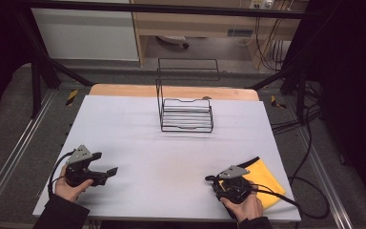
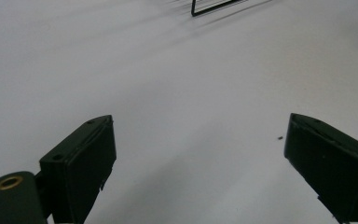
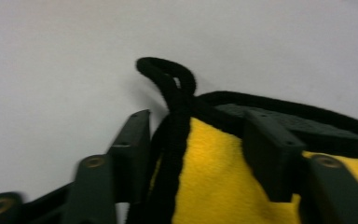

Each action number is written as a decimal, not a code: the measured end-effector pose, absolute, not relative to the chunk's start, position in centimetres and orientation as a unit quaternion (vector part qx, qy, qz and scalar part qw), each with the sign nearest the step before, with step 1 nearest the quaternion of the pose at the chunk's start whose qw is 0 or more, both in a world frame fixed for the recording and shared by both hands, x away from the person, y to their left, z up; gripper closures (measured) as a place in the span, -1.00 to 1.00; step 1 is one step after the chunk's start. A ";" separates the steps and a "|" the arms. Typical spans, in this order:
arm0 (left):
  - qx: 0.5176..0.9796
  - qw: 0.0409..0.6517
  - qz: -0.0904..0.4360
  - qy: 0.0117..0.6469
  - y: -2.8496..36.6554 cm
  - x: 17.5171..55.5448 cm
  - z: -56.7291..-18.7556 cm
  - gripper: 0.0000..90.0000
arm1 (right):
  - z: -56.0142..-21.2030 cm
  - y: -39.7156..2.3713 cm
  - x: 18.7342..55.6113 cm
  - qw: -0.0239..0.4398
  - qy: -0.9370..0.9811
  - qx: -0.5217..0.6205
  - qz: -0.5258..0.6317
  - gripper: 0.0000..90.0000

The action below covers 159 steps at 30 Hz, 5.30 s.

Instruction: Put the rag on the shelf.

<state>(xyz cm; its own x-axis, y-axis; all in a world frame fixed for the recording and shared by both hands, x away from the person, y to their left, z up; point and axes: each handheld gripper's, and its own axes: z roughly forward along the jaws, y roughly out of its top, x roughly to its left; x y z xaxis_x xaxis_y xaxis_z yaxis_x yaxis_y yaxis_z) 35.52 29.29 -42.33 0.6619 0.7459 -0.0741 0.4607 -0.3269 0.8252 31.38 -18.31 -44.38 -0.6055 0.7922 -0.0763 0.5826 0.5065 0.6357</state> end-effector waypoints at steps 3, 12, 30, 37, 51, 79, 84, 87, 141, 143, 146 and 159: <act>0.798 0.440 0.162 0.378 29.3 35.5 -42.4 -0.80 | -44.4 -18.4 31.2 0.205 0.858 0.385 0.272 0.06; 0.798 0.440 0.164 0.378 29.3 35.5 -42.3 -0.79 | -44.1 -18.7 31.2 0.220 0.861 0.380 0.256 0.65; 0.800 0.437 0.166 0.377 29.3 35.7 -42.4 -0.78 | -41.4 -18.7 32.2 0.167 0.827 0.384 0.375 0.82; 0.798 0.437 0.167 0.379 29.4 35.6 -42.3 -0.78 | -40.7 -14.3 33.2 0.146 0.840 0.339 0.399 0.81; 0.796 0.440 0.165 0.383 29.4 35.6 -42.3 -0.78 | -43.4 -7.4 33.3 0.069 0.876 0.259 0.401 0.54; 0.800 0.434 0.164 0.380 29.2 35.8 -42.4 -0.78 | -44.8 -16.5 41.0 0.099 0.825 0.413 0.373 0.38; 0.802 0.433 0.164 0.378 29.0 35.8 -42.4 -0.78 | -44.7 -16.4 41.1 0.072 0.825 0.414 0.377 0.75; 0.801 0.433 0.163 0.379 29.0 35.8 -42.5 -0.78 | -44.4 -16.1 41.2 0.079 0.836 0.402 0.367 0.85; 0.849 0.365 0.022 0.383 12.0 33.6 -44.4 0.33 | -45.2 -16.3 31.1 0.046 0.796 0.456 0.395 0.23; 0.846 0.366 0.021 0.387 11.9 33.5 -44.4 0.41 | -45.2 -16.1 31.0 0.053 0.794 0.461 0.393 0.41; 0.845 0.366 0.023 0.388 11.7 33.2 -44.3 0.51 | -45.2 -15.8 31.0 0.045 0.798 0.456 0.392 0.71; 0.844 0.387 0.035 0.370 9.8 31.5 -44.3 0.46 | -43.5 -18.0 33.6 0.051 0.824 0.418 0.379 0.82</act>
<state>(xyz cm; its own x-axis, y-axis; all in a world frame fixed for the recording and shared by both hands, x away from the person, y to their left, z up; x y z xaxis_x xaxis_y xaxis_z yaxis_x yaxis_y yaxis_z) 31.49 9.76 -44.32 0.7238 0.6516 -0.2268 0.5966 -0.4261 0.6800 33.57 -18.00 -43.51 -0.6462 0.7268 0.2328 0.6500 0.3643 0.6669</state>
